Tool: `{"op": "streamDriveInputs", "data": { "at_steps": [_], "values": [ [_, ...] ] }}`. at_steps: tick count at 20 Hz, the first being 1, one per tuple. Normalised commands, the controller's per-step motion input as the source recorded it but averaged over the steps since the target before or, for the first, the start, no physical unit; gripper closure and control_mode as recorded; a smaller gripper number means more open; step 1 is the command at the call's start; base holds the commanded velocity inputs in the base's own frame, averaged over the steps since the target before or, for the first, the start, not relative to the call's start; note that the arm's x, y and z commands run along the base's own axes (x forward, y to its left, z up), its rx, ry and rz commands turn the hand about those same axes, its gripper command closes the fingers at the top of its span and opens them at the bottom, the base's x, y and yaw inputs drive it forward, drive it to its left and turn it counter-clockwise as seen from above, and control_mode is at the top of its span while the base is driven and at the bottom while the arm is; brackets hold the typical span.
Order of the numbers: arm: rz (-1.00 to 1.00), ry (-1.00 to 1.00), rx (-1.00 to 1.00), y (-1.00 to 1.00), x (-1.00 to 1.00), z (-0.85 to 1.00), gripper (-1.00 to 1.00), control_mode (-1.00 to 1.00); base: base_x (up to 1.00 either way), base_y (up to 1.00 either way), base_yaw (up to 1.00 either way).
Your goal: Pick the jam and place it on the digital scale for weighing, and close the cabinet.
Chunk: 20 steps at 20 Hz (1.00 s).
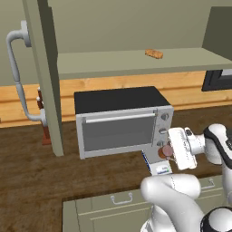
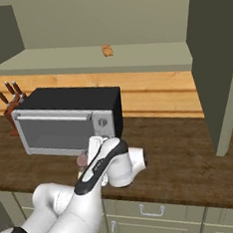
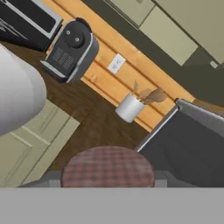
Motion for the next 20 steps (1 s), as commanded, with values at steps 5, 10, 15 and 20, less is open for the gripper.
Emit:
{"op": "streamDriveInputs", "data": {
  "at_steps": [5, 10, 15, 20],
  "values": [
    [0.04, 0.13, 0.13, -0.18, 0.47, -0.19, 1.0, -1.0, 0.0, 0.0, 0.0],
    [0.0, 0.04, 0.03, -0.02, 0.42, -0.28, 1.0, -1.0, 0.0, 0.0, 0.0],
    [-0.12, 0.02, 0.0, 0.0, 0.42, -0.24, 1.0, -1.0, 0.0, 0.0, 0.0],
    [-0.19, 0.11, 0.0, 0.0, 0.4, -0.26, 1.0, -1.0, 0.0, 0.0, 0.0]
  ]
}}
